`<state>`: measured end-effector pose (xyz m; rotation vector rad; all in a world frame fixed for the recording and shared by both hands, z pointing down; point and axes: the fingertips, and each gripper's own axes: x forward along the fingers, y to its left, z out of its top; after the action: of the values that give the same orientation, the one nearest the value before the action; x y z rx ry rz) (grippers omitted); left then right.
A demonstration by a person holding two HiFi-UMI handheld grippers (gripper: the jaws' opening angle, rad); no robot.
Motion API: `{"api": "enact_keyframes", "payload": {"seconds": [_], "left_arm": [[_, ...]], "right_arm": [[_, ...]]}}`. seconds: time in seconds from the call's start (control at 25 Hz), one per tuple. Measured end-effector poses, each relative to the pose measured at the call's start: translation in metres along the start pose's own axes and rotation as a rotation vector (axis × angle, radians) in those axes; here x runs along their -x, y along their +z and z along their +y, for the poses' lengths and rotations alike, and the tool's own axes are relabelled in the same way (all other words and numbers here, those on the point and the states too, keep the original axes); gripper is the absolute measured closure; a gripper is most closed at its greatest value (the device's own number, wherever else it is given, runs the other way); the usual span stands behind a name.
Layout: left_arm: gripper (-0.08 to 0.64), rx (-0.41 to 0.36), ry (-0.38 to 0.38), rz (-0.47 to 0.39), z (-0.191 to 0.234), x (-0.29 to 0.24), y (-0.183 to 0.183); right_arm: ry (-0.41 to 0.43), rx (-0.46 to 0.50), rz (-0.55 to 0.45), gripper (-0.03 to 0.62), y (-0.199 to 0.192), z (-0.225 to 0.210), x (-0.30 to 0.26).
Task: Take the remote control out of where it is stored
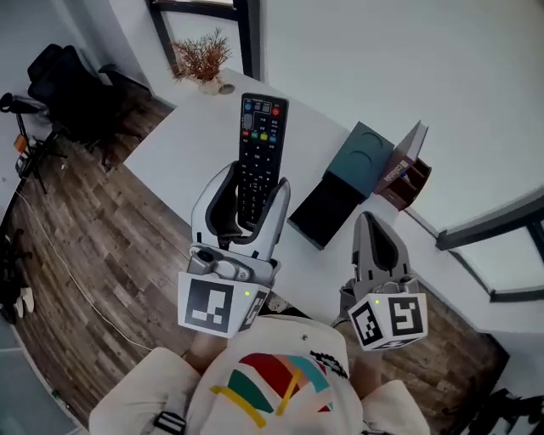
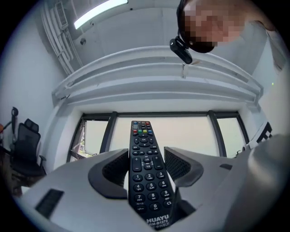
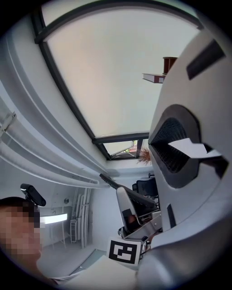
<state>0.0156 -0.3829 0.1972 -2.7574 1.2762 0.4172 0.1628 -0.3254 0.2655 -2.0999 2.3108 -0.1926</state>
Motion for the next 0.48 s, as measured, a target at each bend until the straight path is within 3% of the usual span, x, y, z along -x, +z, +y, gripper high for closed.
{"api": "enact_keyframes", "payload": {"seconds": [0.16,0.48], "left_arm": [[0.305,-0.065,0.045,-0.002,0.014,0.019,-0.005],[0.305,-0.047,0.098,-0.009,0.045,0.025,-0.031]], "right_arm": [[0.014,0.014,-0.008,0.598,-0.005,0.015,0.0],[0.024,-0.029,0.013,0.598,-0.028,0.023,-0.025]]}}
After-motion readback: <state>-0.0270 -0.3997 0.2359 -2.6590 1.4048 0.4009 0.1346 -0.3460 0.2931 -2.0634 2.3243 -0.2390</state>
